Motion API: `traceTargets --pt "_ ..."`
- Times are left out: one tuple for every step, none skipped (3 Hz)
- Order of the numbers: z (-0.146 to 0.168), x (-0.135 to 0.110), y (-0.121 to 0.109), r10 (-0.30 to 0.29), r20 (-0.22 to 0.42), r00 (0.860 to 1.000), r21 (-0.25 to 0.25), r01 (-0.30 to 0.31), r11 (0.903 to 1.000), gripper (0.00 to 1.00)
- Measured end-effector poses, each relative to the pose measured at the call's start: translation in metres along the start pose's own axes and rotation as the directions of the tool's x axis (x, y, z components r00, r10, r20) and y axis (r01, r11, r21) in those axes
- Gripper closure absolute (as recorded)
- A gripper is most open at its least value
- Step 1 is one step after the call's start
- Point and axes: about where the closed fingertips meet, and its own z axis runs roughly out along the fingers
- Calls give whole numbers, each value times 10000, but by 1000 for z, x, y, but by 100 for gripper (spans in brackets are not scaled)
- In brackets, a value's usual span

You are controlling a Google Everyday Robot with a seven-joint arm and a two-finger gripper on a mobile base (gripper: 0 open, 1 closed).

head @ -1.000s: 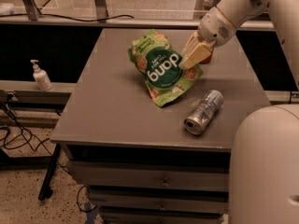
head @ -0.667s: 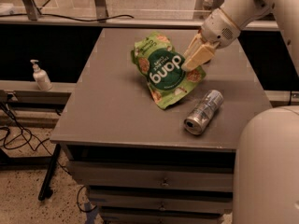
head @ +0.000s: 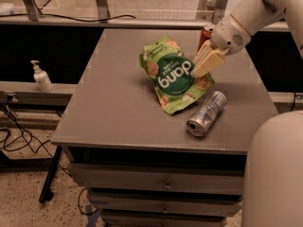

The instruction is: Move green rice chip bag near coke can

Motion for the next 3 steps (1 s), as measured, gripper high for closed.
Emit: traceTargets --pt "-1 6 3 107 -119 9999 -28 -107 9999 60" --pt "-2 10 7 165 -189 9997 -64 -166 9998 37" --pt "-2 12 11 167 -206 9996 -142 -170 9998 13"
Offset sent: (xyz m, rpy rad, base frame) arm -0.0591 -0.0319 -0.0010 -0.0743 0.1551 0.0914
